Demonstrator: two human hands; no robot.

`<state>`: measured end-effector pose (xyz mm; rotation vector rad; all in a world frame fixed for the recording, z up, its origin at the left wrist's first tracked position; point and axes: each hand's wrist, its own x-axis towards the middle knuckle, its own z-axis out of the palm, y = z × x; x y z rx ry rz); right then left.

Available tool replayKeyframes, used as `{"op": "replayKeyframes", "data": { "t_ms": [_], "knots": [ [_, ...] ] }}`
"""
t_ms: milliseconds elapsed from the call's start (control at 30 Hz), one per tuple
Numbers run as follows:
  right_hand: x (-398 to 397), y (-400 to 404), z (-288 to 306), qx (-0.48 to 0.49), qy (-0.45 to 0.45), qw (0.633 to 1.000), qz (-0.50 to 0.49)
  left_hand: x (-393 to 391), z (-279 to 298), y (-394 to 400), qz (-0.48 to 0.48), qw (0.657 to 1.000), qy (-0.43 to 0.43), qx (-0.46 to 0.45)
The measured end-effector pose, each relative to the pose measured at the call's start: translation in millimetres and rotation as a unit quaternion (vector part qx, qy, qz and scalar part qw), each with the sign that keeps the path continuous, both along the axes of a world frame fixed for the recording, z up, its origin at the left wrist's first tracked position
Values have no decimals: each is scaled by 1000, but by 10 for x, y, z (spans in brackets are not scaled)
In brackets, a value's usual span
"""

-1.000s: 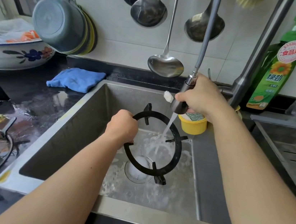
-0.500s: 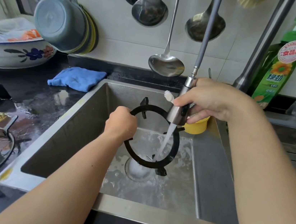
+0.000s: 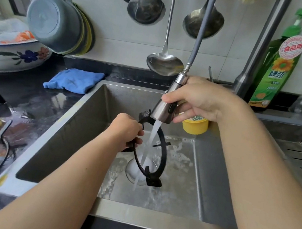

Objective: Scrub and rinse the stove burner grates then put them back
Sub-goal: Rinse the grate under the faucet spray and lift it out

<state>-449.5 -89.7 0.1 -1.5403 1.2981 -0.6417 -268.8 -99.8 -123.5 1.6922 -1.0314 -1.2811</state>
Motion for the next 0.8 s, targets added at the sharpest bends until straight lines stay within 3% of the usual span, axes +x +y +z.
{"op": "replayKeyframes", "data": {
  "t_ms": [133, 300, 400, 800],
  "knots": [
    [56, -8, -21, 0, -18, 1000, 4, -12, 58, 43, -25, 998, 63, 0],
    [74, -38, -51, -10, -22, 1000, -9, 86, 49, 33, -64, 978, 177, 90],
    [46, -32, -46, -11, -20, 1000, -10, 86, 38, 4, -37, 972, 207, 101],
    [-90, -86, -47, -4, 28, 999, -42, 60, 23, -15, -17, 992, 121, 11]
  ]
}}
